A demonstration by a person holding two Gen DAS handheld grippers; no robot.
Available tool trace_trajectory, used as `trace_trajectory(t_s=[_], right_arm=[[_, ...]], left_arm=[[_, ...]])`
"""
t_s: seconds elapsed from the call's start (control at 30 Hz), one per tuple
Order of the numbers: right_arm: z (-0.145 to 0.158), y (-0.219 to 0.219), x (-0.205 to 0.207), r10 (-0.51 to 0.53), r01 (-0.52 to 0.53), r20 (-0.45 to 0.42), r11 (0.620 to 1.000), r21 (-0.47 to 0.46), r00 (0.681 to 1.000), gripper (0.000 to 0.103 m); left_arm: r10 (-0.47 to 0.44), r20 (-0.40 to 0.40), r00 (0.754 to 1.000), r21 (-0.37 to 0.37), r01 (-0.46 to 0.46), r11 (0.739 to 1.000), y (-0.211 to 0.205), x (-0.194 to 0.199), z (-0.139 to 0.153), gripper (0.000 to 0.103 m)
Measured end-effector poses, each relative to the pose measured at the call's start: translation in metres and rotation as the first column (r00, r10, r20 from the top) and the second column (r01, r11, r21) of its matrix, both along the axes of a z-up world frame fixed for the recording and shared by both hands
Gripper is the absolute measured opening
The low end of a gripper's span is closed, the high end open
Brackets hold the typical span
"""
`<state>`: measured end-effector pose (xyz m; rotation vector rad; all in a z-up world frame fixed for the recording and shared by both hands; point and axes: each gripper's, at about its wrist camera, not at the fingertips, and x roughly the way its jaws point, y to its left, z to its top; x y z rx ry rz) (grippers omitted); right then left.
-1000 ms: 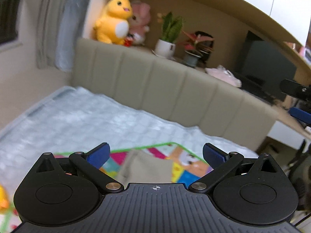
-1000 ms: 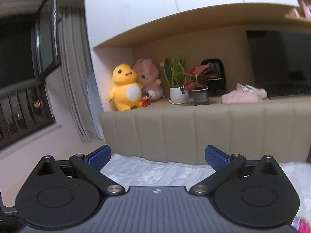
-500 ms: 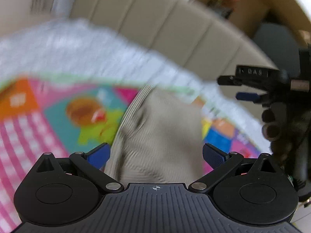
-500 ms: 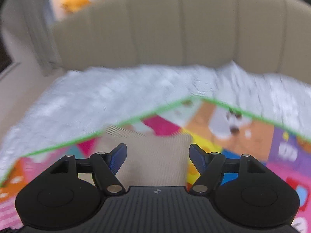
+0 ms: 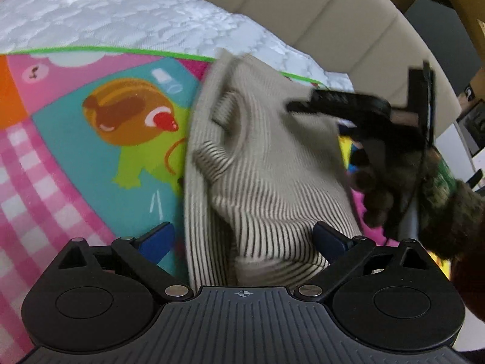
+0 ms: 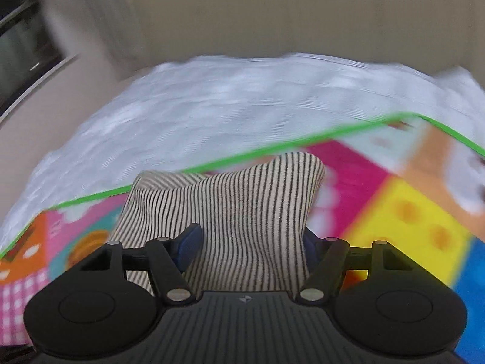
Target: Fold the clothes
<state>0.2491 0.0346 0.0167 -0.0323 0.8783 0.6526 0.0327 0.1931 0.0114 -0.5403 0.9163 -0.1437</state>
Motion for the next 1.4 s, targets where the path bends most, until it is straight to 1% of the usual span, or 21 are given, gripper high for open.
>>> trace_trajectory(t_s=[0.13, 0.23, 0.33, 0.43, 0.5, 0.57, 0.67, 0.77, 0.8, 0.83, 0.9, 0.93, 1.0, 1.03, 1.07, 1.13, 1.2, 1.27, 1.3, 1.33, 1.4], right_arm=[[-0.004, 0.033, -0.018, 0.049, -0.04, 0.069, 0.991, -0.125, 0.996, 0.073], [0.003, 0.024, -0.02, 0.032, -0.024, 0.046, 0.986, -0.168, 0.998, 0.081], [0.02, 0.005, -0.034, 0.043, -0.04, 0.008, 0.972, -0.231, 0.999, 0.083], [0.033, -0.012, -0.061, 0.111, -0.112, -0.02, 0.945, -0.306, 0.994, 0.086], [0.034, -0.022, -0.089, 0.16, -0.167, -0.047, 0.923, -0.346, 0.986, 0.086], [0.027, -0.033, -0.121, 0.184, -0.191, -0.052, 0.916, -0.354, 0.982, 0.087], [0.013, -0.046, -0.153, 0.152, -0.146, -0.01, 0.926, -0.349, 0.988, 0.087], [0.007, -0.058, -0.163, 0.056, -0.058, -0.014, 0.957, -0.283, 0.998, 0.087], [0.009, -0.06, -0.163, 0.055, -0.059, -0.024, 0.96, -0.274, 0.998, 0.087], [0.016, -0.062, -0.167, 0.093, -0.087, 0.009, 0.959, -0.268, 0.996, 0.087], [0.033, -0.064, -0.176, 0.18, -0.151, 0.091, 0.954, -0.259, 0.98, 0.087], [0.035, -0.064, -0.178, 0.224, -0.187, 0.11, 0.943, -0.274, 0.968, 0.087], [0.035, -0.061, -0.182, 0.313, -0.259, 0.138, 0.914, -0.311, 0.94, 0.088], [0.029, -0.063, -0.183, 0.323, -0.267, 0.13, 0.906, -0.328, 0.937, 0.088], [0.021, -0.066, -0.185, 0.327, -0.27, 0.119, 0.899, -0.345, 0.938, 0.088], [0.011, -0.071, -0.188, 0.326, -0.267, 0.116, 0.896, -0.355, 0.938, 0.089], [0.018, -0.071, -0.19, 0.347, -0.279, 0.142, 0.892, -0.354, 0.927, 0.089], [0.028, -0.07, -0.2, 0.382, -0.298, 0.195, 0.886, -0.355, 0.903, 0.088], [0.033, -0.069, -0.204, 0.405, -0.321, 0.214, 0.884, -0.341, 0.889, 0.088], [0.038, -0.068, -0.208, 0.428, -0.345, 0.231, 0.88, -0.326, 0.874, 0.087], [0.032, -0.06, -0.207, 0.426, -0.362, 0.181, 0.881, -0.305, 0.886, 0.087]], left_arm=[[0.002, -0.005, 1.0, -0.019, -0.002, 1.0, 0.01, -0.007, -0.002, 0.1], [0.005, -0.003, 1.0, -0.015, -0.005, 1.0, 0.014, -0.011, -0.001, 0.1], [0.025, 0.004, 1.0, -0.004, -0.025, 1.0, 0.02, -0.014, 0.001, 0.1], [0.074, 0.005, 0.997, -0.003, -0.074, 0.997, 0.033, -0.011, -0.001, 0.1], [0.109, 0.002, 0.994, -0.012, -0.109, 0.994, 0.042, -0.009, -0.003, 0.099], [0.133, 0.002, 0.991, 0.0, -0.133, 0.991, 0.048, -0.009, -0.003, 0.095], [0.153, 0.013, 0.988, 0.104, -0.153, 0.983, 0.048, -0.008, 0.001, 0.091], [0.173, 0.014, 0.985, 0.164, -0.173, 0.971, 0.045, -0.007, 0.004, 0.093], [0.18, 0.015, 0.984, 0.192, -0.18, 0.965, 0.042, -0.009, 0.008, 0.093], [0.19, 0.016, 0.982, 0.227, -0.188, 0.956, 0.04, -0.014, 0.012, 0.094], [0.198, 0.008, 0.98, 0.214, -0.195, 0.957, 0.038, -0.024, 0.023, 0.094], [0.201, 0.003, 0.98, 0.2, -0.197, 0.96, 0.037, -0.029, 0.028, 0.095], [0.173, 0.021, 0.985, 0.113, -0.174, 0.978, 0.032, -0.038, 0.041, 0.097], [0.148, 0.038, 0.988, 0.121, -0.152, 0.981, 0.025, -0.039, 0.045, 0.099], [0.12, 0.055, 0.991, 0.146, -0.127, 0.981, 0.017, -0.04, 0.049, 0.099], [0.081, 0.042, 0.996, 0.267, -0.089, 0.96, 0.0, -0.031, 0.041, 0.099], [0.064, -0.007, 0.998, 0.4, -0.056, 0.915, -0.013, -0.022, 0.024, 0.099], [0.038, -0.044, 0.998, 0.499, -0.011, 0.867, -0.019, -0.016, 0.007, 0.101], [0.033, -0.048, 0.998, 0.512, -0.004, 0.859, -0.018, -0.015, 0.003, 0.102], [0.031, -0.046, 0.998, 0.51, -0.004, 0.86, -0.017, -0.015, 0.002, 0.102], [0.05, -0.046, 0.998, 0.477, -0.022, 0.879, -0.011, -0.014, 0.004, 0.102]])
